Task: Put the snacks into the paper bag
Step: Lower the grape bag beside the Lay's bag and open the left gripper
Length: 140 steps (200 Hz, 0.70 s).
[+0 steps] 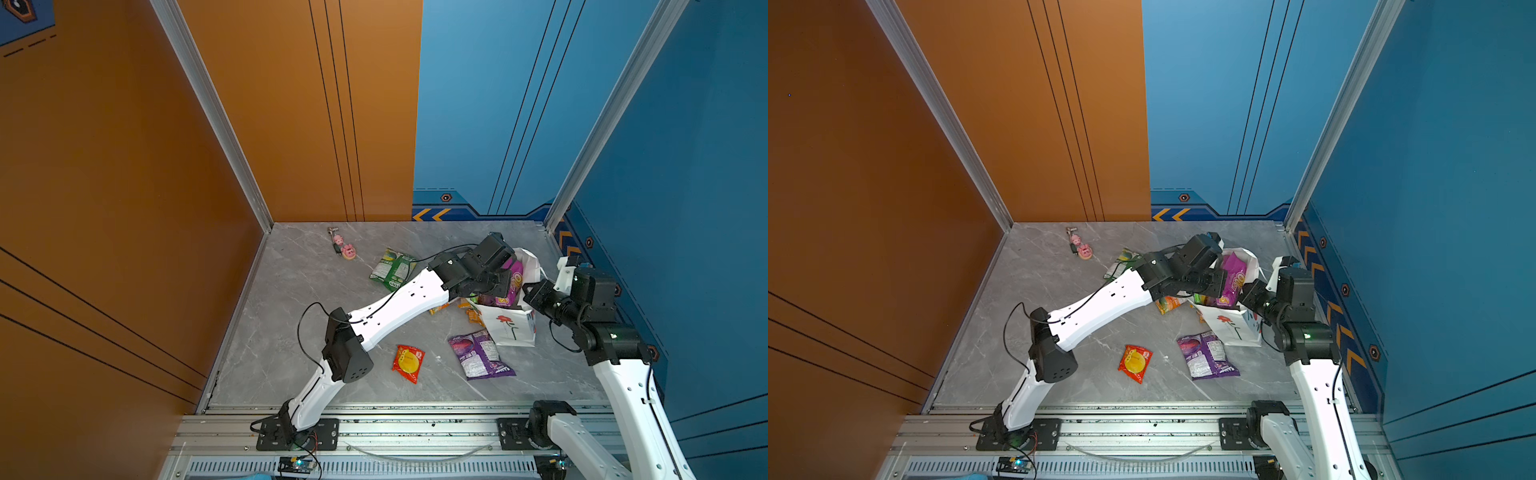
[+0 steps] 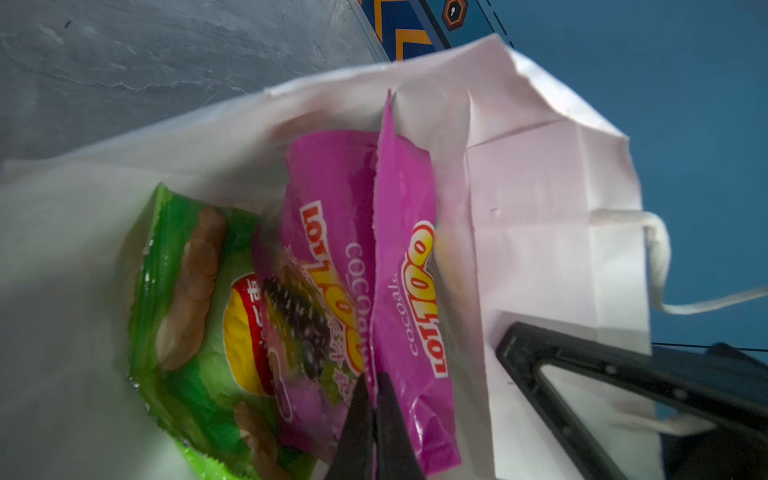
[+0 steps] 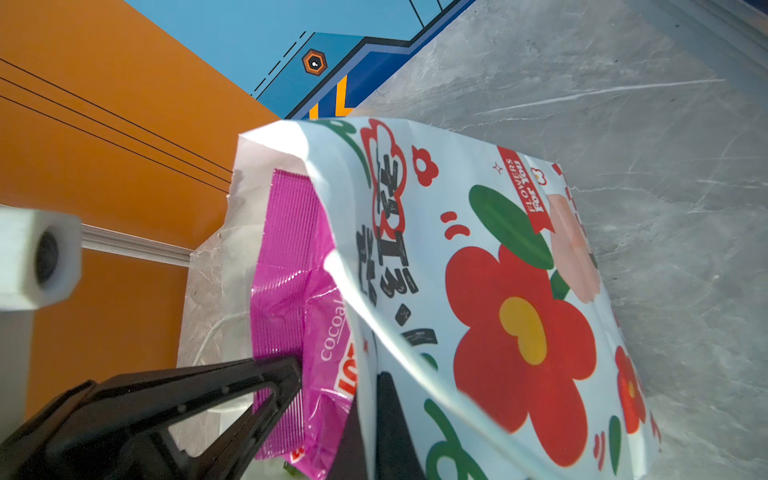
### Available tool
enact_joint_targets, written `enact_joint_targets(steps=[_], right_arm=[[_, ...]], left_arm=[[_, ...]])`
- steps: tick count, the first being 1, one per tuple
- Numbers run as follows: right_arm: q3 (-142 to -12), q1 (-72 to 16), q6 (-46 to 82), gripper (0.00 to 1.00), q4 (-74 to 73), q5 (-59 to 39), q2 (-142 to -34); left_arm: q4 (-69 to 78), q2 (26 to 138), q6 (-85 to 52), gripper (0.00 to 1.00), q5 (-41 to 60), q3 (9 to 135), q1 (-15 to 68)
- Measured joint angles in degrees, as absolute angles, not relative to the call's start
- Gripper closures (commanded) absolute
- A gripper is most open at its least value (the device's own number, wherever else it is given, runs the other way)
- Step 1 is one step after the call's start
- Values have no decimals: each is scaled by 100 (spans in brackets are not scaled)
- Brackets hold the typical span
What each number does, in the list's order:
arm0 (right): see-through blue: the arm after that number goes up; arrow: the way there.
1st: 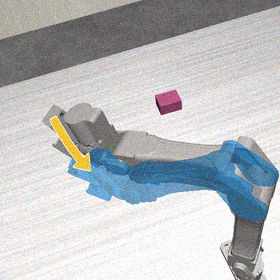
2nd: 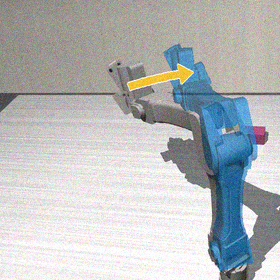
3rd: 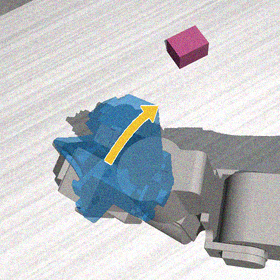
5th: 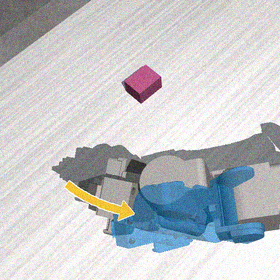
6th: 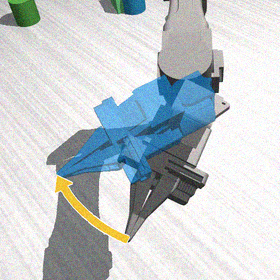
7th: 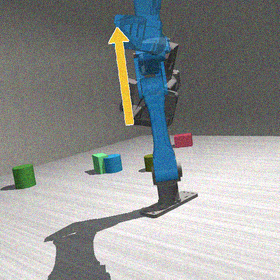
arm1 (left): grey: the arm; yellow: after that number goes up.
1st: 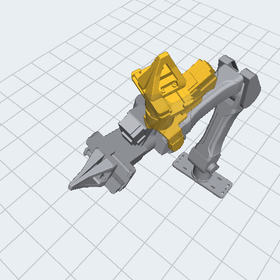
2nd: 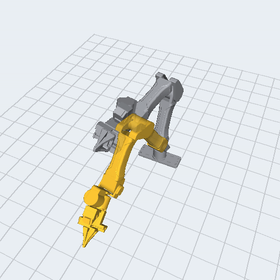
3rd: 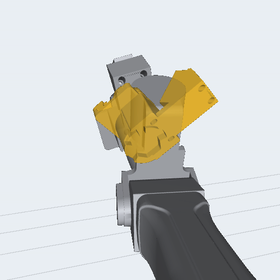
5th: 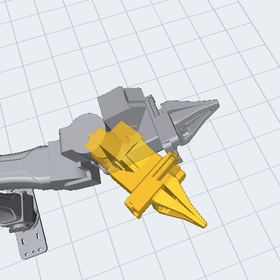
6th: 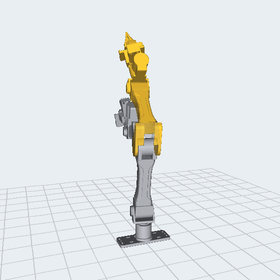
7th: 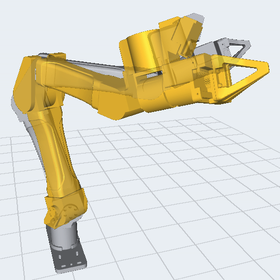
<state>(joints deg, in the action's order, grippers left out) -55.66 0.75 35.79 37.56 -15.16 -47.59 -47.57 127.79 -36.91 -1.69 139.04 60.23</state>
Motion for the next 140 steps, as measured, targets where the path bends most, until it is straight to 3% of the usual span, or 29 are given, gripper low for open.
enact_joint_targets(steps=[140], right_arm=[[-5564, 73, 3586, 100, 3756, -1492, -4748]], left_arm=[[-5142, 13502, -3824, 100, 255, 14755, 6016]])
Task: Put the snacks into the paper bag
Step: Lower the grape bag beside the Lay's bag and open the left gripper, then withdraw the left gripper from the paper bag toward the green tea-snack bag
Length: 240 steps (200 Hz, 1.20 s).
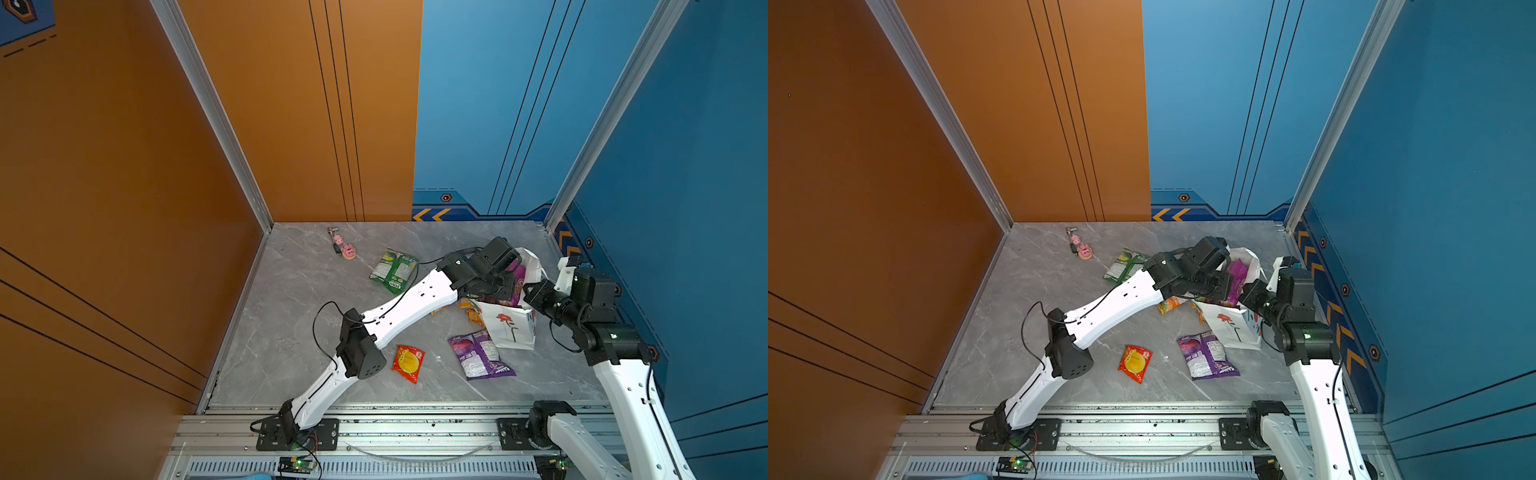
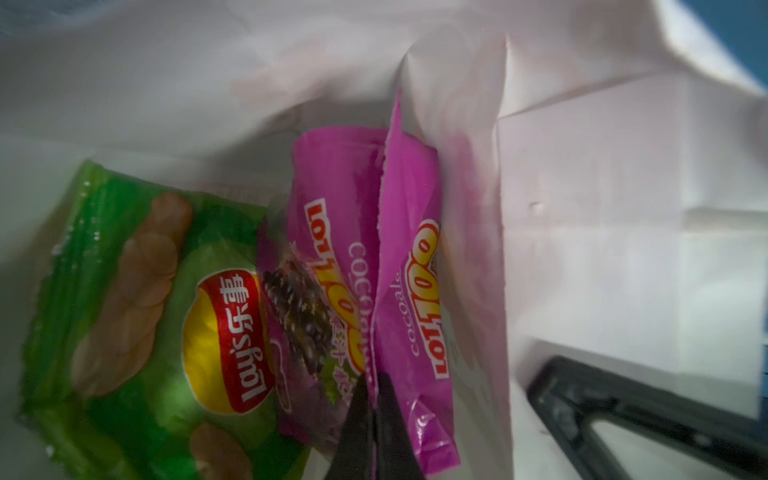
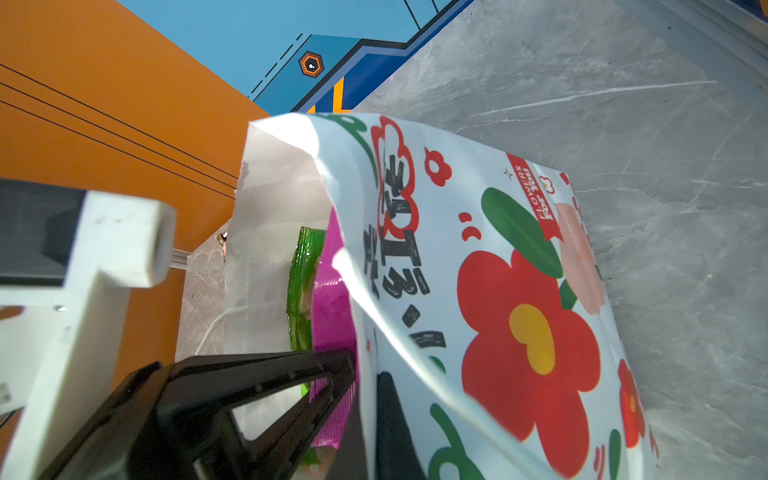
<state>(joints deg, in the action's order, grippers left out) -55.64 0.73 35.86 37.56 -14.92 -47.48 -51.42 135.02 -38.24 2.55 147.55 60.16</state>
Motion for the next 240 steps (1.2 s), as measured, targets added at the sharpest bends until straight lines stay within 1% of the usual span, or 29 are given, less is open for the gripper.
enact_joint_targets(steps=[16, 33, 55, 76, 91, 102, 107, 124, 136, 160, 179, 201, 240], right_arm=[[-5564, 69, 3586, 100, 3758, -1492, -4727], [-5564, 69, 3586, 100, 3758, -1492, -4707], [-5564, 69, 3586, 100, 3758, -1487, -4700], [-5564, 69, 3586, 100, 3763, -1472, -4700], [-5564, 69, 3583, 100, 3798, -1468, -4700], [-5564, 69, 3575, 100, 3835, -1396, -4700], [-5564, 71, 3566, 100, 3861, -1354, -4700], [-5564, 71, 3540, 100, 3892, -1271, -4696], [-5564, 71, 3529, 100, 3903, -1208, -4692], [-5564, 71, 3472, 100, 3903, -1129, -4692], [-5564, 71, 3450, 100, 3903, -1090, -4689], [-5564, 73, 3437, 100, 3911, -1020, -4674], [-5564, 75, 3435, 100, 3953, -1000, -4652]], left_arm=[[-5172, 13517, -3852, 100, 325, 14757, 6016], [-5175, 13517, -3863, 97, 364, 14757, 6005], [-5190, 13517, -3861, 89, 370, 14757, 6001], [-5175, 13513, -3850, 79, 373, 14757, 5990], [-5164, 13485, -3830, 74, 388, 14741, 5964], [-5170, 13408, -3780, 73, 392, 14674, 5951], [-5168, 13343, -3769, 73, 392, 14615, 5940], [-5168, 13026, -3673, 65, 279, 14320, 5927], [-5186, 12761, -3514, 61, 91, 14151, 5935], [-5116, 12075, -3293, 58, -309, 13782, 5970], [-4904, 11445, -3122, 56, -530, 13301, 5970], [-4491, 10654, -2930, 56, -794, 12392, 5970], [-3179, 8941, -2727, 53, -1214, 9627, 5848]])
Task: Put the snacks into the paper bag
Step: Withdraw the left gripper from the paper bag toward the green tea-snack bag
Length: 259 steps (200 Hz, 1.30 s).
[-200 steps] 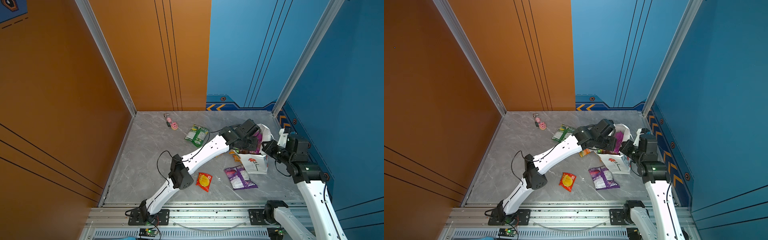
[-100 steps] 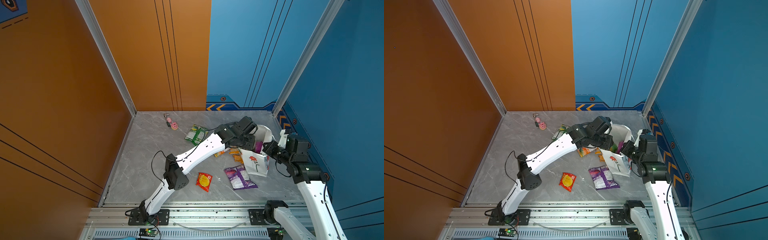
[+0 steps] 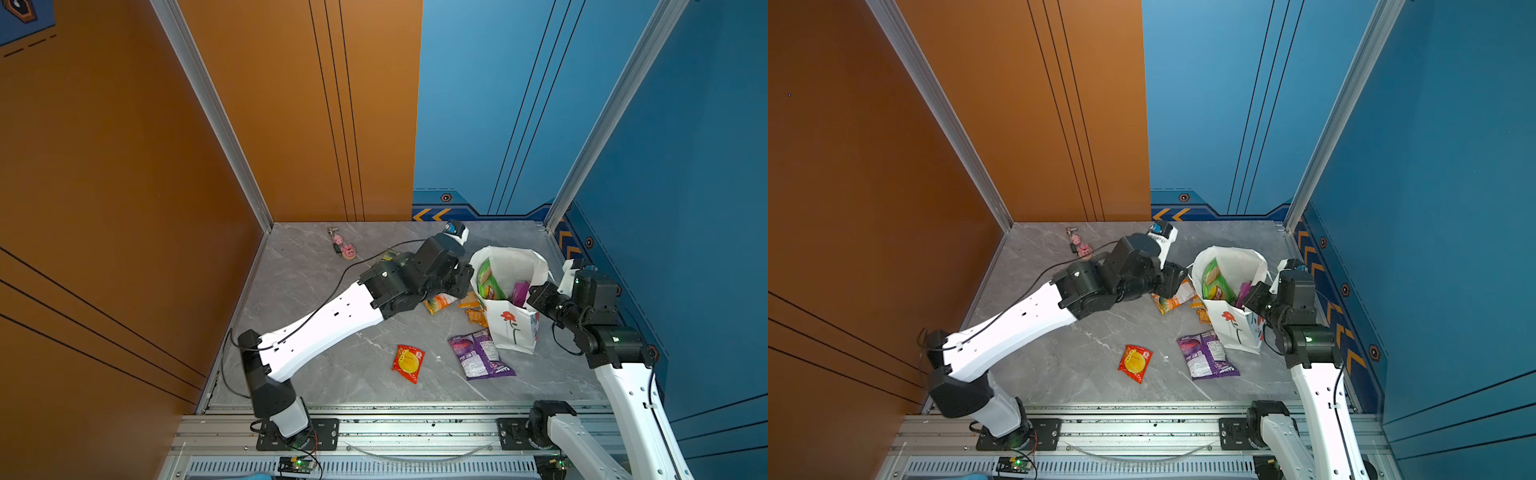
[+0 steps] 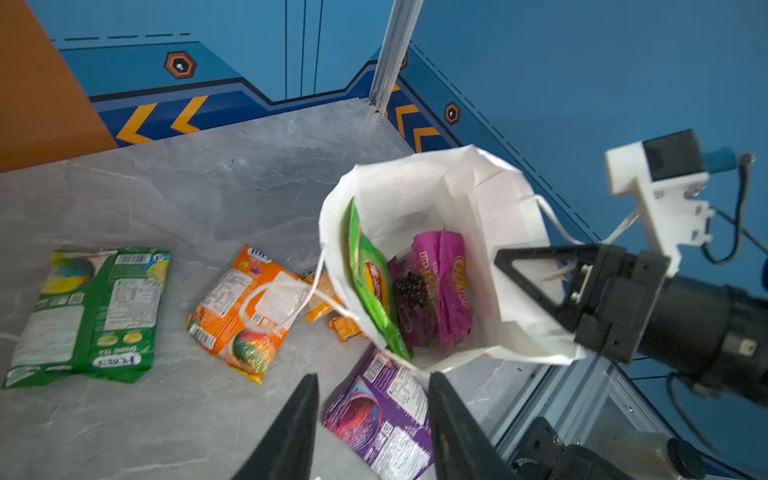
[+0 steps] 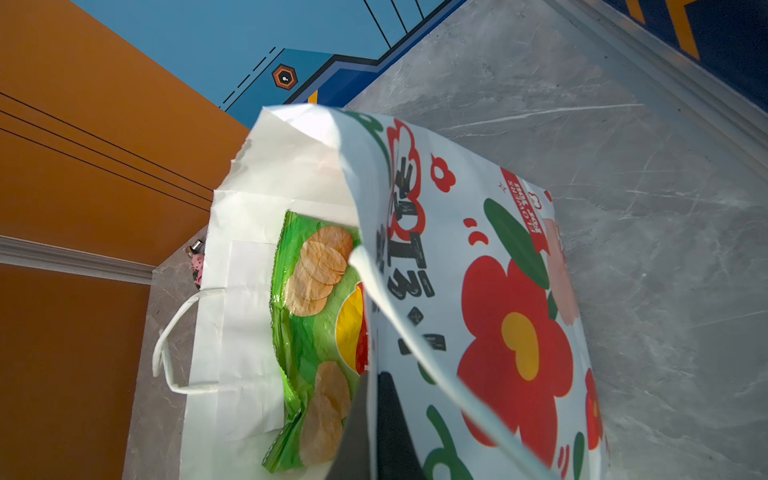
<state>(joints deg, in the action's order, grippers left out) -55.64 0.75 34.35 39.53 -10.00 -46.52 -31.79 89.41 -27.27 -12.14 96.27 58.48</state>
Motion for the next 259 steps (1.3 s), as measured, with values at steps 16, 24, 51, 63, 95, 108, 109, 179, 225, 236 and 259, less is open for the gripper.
enact_joint_targets(steps=[16, 24, 51, 63, 95, 108, 109, 179, 225, 236, 259], right_arm=[[-5564, 75, 3435, 100, 3953, -976, -4652], [-5564, 78, 3435, 100, 3953, -972, -4654], [-5564, 75, 3437, 100, 3951, -930, -4670], [-5564, 75, 3437, 100, 3948, -910, -4681], [-5564, 75, 3437, 100, 3946, -906, -4705], [-5564, 75, 3437, 100, 3944, -888, -4716], [-5564, 75, 3437, 100, 3946, -888, -4716], [-5564, 69, 3439, 100, 3944, -869, -4724], [-5459, 64, 3448, 100, 3828, -864, -4722], [-5395, 64, 3454, 100, 3769, -847, -4722], [-5282, 64, 3457, 100, 3658, -755, -4724]], left_arm=[[-2893, 8335, -2821, 53, -1221, 8768, 5522], [-2766, 8095, -2915, 53, -1221, 8449, 5280], [-2414, 7424, -3326, 52, -1194, 7526, 4451], [-2311, 7172, -3557, 51, -1109, 7122, 4125], [-1841, 6759, -4272, 49, -655, 6001, 3208], [-1527, 6724, -4582, 49, -399, 5489, 2834], [-1509, 6724, -4604, 49, -386, 5461, 2816], [106, 7465, -5653, 27, 314, 4480, 2029], [1162, 8722, -6195, 28, 530, 4438, 1769], [1304, 9000, -6274, 28, 587, 4471, 1767], [1546, 9618, -6438, 29, 674, 4672, 1767]])
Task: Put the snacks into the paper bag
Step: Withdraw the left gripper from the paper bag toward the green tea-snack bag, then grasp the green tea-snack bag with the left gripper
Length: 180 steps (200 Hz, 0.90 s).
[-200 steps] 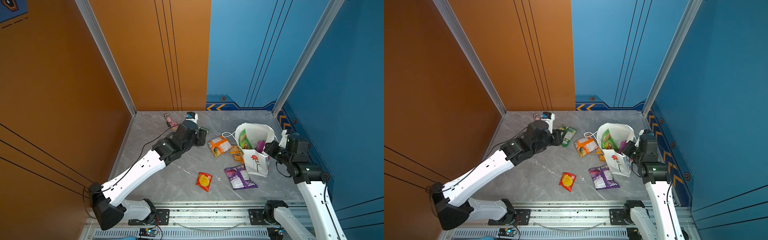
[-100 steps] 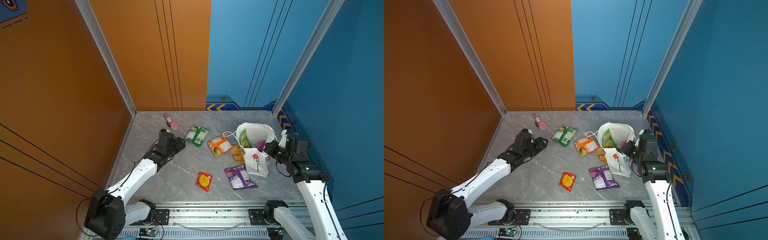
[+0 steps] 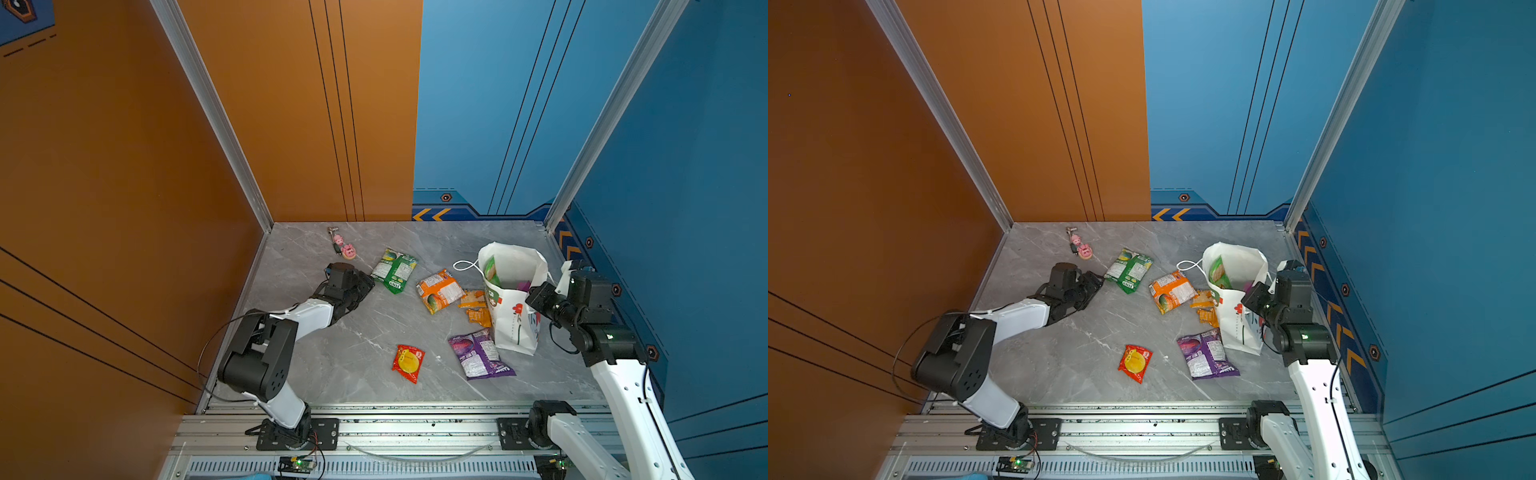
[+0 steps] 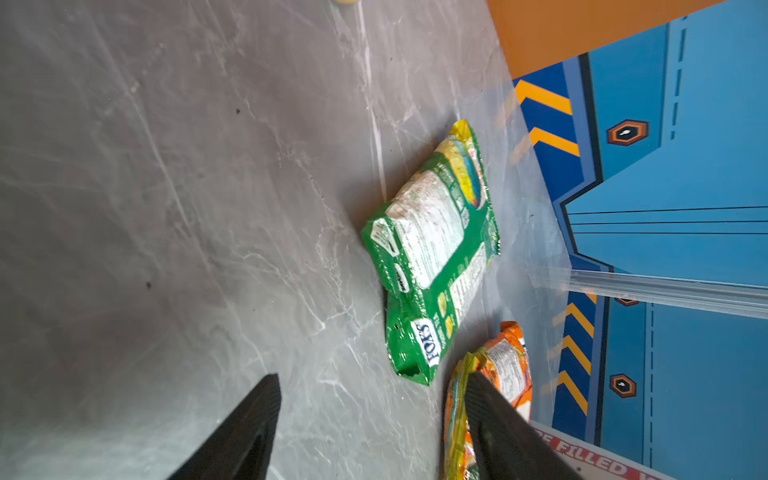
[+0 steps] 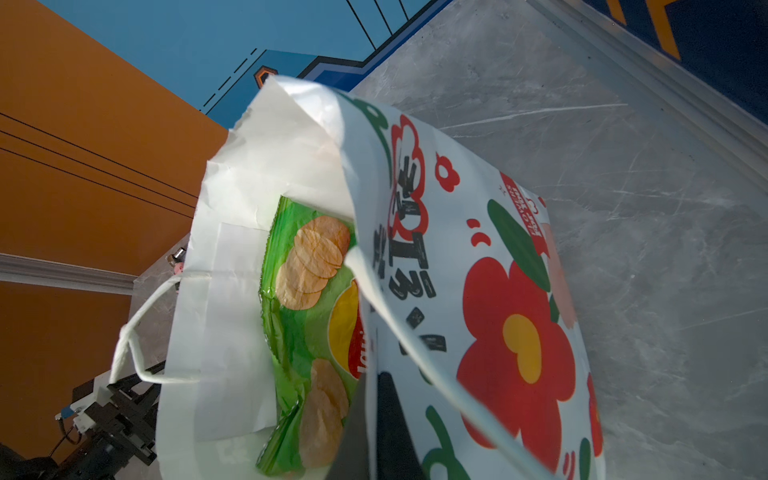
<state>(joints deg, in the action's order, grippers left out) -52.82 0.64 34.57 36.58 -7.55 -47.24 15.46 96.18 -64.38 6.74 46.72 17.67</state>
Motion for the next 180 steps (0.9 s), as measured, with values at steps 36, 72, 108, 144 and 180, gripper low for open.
enact_joint_targets(steps=[36, 72, 108, 144, 180], right_arm=[[-5210, 64, 3457, 100, 3507, -696, -4724], [-5159, 64, 3457, 100, 3441, -587, -4720], [-5092, 64, 3454, 100, 3334, -569, -4720], [-5065, 67, 3452, 100, 3275, -567, -4720], [-5059, 67, 3441, 100, 3258, -567, -4720]], left_arm=[[1920, 10388, -6652, 33, 814, 5092, 1767], [2161, 10932, -6812, 38, 915, 5489, 1793], [2316, 11303, -6971, 41, 941, 5848, 1887], [2121, 11727, -7030, 57, 941, 6447, 2045], [1802, 11896, -7091, 84, 895, 6692, 2071]])
